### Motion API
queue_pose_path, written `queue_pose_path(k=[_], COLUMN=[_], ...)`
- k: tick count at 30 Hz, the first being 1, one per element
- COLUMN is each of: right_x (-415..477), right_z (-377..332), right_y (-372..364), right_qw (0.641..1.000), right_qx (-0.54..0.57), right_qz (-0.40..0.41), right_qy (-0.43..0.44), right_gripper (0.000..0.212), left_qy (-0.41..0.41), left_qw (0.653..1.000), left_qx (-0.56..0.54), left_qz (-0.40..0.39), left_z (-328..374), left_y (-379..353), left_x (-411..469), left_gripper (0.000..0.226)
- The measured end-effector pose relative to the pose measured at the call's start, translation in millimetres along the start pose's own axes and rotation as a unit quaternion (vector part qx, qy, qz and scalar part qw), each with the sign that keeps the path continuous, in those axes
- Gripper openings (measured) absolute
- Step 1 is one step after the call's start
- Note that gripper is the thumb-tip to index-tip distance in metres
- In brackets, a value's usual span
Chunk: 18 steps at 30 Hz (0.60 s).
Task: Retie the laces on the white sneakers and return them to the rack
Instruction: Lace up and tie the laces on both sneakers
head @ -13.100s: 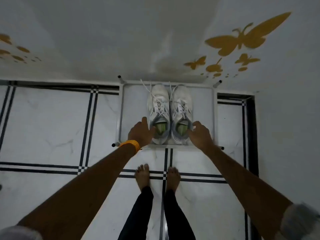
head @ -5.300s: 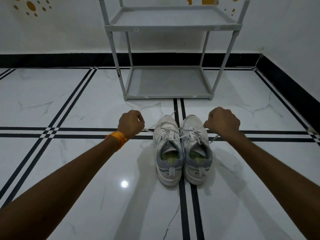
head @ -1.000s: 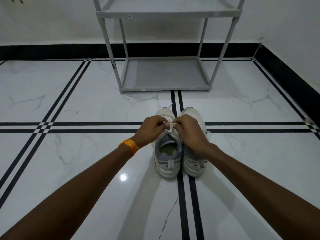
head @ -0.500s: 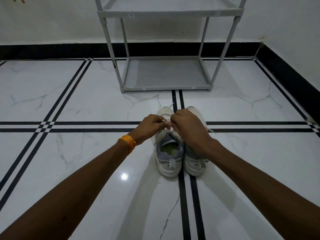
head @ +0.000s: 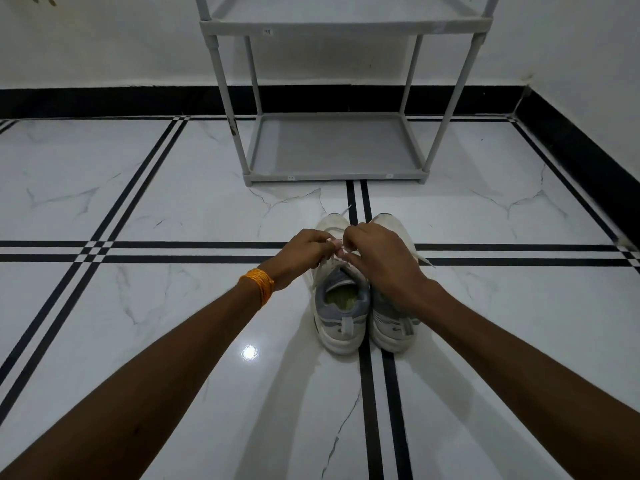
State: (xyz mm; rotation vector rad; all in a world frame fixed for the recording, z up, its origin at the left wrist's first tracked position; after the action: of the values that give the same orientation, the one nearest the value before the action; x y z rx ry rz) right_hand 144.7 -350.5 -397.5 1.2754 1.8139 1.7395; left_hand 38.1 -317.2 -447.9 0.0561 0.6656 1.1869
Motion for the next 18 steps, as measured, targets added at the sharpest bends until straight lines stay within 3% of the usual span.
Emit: queue_pose_path(k=[5,10,15,18], right_x=[2,-5,-39,-45], right_z=[3,18,47,45], right_y=[2,10,-3,-15], right_qw=[1.0,0.999,0.986,0.979], right_qx=[-0.003,-0.004,-0.033,-0.046], right_qz=[-0.007,-0.001,-0.097,-0.148], right_qy=[0.006,-0.051,-0.131,-0.133], right_gripper=[0.009,0.01,0.021,0.018], left_qy=[-0.007,-0.073,-0.068,-0.044], left_qw=[1.0,0.984,0.942,0.924], left_qx=[0.016,0.044,0.207,0.258], left_qz=[0.007,0.154,0.257,0.28], left_z=[-2,1,-22,-33], left_y=[-1,28,39,34], left_x=[2,1,3,5], left_gripper=[0.031,0.038,0.035,0.037])
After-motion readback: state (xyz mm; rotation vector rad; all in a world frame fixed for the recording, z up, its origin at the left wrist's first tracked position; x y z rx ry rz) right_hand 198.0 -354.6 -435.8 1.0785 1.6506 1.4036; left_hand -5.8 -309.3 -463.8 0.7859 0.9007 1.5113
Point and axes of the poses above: each hand's wrist, its own x-axis towards the middle knuckle, its own y-axis out of the back of the hand, z = x × y, the point moved 8 cm from there along x, towards the middle knuckle, and after that the axes turned 15 degrees about y, right-handed, at the moved point
